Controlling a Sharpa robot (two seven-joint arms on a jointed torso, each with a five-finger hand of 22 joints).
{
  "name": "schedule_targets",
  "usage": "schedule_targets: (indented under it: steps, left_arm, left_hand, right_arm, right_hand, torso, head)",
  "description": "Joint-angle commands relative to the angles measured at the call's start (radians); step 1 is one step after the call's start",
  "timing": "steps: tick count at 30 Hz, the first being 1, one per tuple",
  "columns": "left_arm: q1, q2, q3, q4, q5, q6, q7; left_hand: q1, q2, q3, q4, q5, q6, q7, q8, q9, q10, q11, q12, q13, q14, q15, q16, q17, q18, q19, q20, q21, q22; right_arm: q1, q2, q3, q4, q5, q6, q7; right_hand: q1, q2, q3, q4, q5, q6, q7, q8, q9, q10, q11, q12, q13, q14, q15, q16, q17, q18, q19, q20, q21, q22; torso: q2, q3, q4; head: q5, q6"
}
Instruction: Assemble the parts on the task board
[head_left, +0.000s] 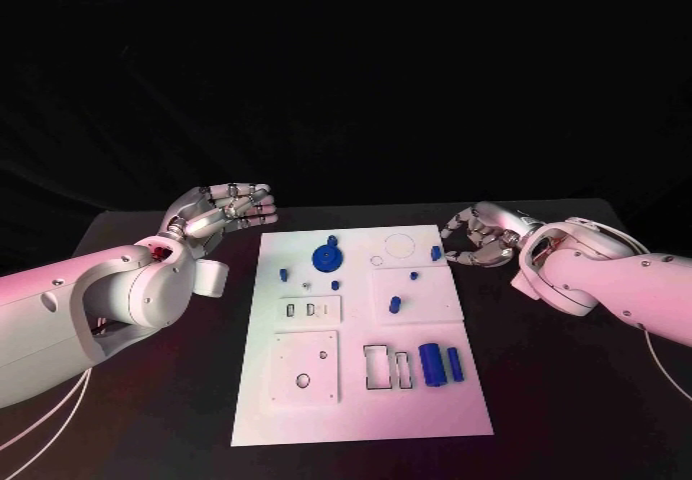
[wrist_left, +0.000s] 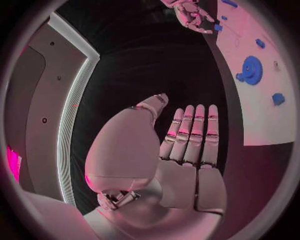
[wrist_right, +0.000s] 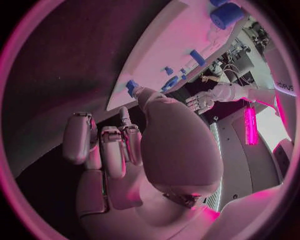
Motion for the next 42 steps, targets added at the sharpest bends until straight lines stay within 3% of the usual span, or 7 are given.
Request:
schedule_targets:
  steps: [1, 6, 19, 25, 42]
  left_arm:
    - [0.001, 0.002, 0.001, 0.001, 0.002, 0.019, 0.009]
    - [0.001, 0.000, 0.001, 0.003, 0.002, 0.018, 0.008]
    - [0.001, -0.003, 0.001, 0.006, 0.002, 0.017, 0.007]
    - [0.001, -0.003, 0.001, 0.007, 0.002, 0.020, 0.005]
    - [0.001, -0.004, 0.001, 0.007, 0.002, 0.021, 0.003]
  left_hand:
    - [-0.010, -0.003, 0.002, -0.002, -0.001, -0.007, 0.036, -0.007, -0.001, -0.005, 0.003, -0.007, 0.001, -0.006, 0.002, -0.003, 0.001, 0.007, -0.004, 0.003, -0.006, -0.001]
    - [-0.010, -0.003, 0.002, -0.002, -0.001, -0.007, 0.036, -0.007, -0.001, -0.005, 0.003, -0.007, 0.001, -0.006, 0.002, -0.003, 0.001, 0.007, -0.004, 0.003, -0.006, -0.001]
    - [-0.014, -0.002, 0.002, -0.003, -0.002, -0.007, 0.036, -0.006, -0.001, -0.005, 0.003, -0.007, 0.001, -0.009, 0.003, -0.005, 0.001, 0.007, -0.004, 0.004, -0.006, -0.002]
    - [-0.014, -0.002, 0.002, -0.003, -0.002, -0.007, 0.036, -0.006, -0.001, -0.005, 0.003, -0.007, 0.001, -0.009, 0.003, -0.005, 0.001, 0.007, -0.004, 0.004, -0.006, -0.002]
    - [-0.014, -0.003, 0.002, -0.004, -0.002, -0.007, 0.036, -0.007, -0.001, -0.006, 0.004, -0.007, 0.001, -0.010, 0.003, -0.006, 0.002, 0.007, -0.004, 0.004, -0.006, -0.002]
  right_arm:
    - [-0.004, 0.008, 0.000, -0.004, 0.007, 0.000, -0.016]
    - [-0.007, 0.019, 0.000, -0.009, 0.007, -0.005, -0.022]
    - [-0.008, 0.031, 0.000, -0.006, 0.001, 0.015, -0.028]
    - [-0.008, 0.034, 0.000, -0.006, -0.005, 0.022, -0.034]
    - [-0.009, 0.049, -0.001, -0.019, -0.006, 0.046, -0.041]
  right_hand:
    - [0.007, -0.002, 0.006, 0.000, -0.006, 0.005, 0.004, -0.005, -0.001, 0.001, 0.000, 0.003, 0.123, 0.104, -0.003, 0.004, 0.263, -0.009, 0.001, 0.000, -0.002, 0.001]
    - [0.002, -0.001, 0.012, 0.000, -0.025, 0.008, 0.004, -0.004, -0.002, 0.004, 0.000, 0.005, 0.125, 0.104, -0.002, 0.004, 0.263, -0.010, 0.003, 0.000, 0.001, 0.004]
    - [0.000, 0.003, 0.029, -0.005, -0.044, 0.032, 0.000, 0.008, 0.002, 0.009, -0.003, 0.009, 0.130, 0.104, -0.005, 0.004, 0.263, -0.011, 0.007, -0.001, 0.005, 0.010]
    - [-0.001, 0.004, 0.031, -0.006, -0.048, 0.037, -0.001, 0.010, 0.003, 0.010, -0.004, 0.010, 0.130, 0.104, -0.005, 0.004, 0.263, -0.011, 0.007, -0.002, 0.005, 0.010]
    - [0.000, 0.014, 0.061, -0.018, -0.051, 0.083, -0.013, 0.030, 0.012, 0.020, -0.015, 0.018, 0.140, 0.104, -0.014, 0.004, 0.263, -0.013, 0.014, -0.009, 0.012, 0.020]
  torso:
    - [0.000, -0.0008, -0.0013]
    - [0.002, -0.0007, -0.0016]
    - [0.000, -0.0004, -0.0012]
    - [-0.001, 0.0003, -0.0027]
    - [-0.002, 0.0000, -0.0013]
  head:
    - [0.001, 0.001]
    - [0.003, 0.006]
    - [0.007, -0.006]
    - [0.014, -0.004]
    - [0.013, -0.007]
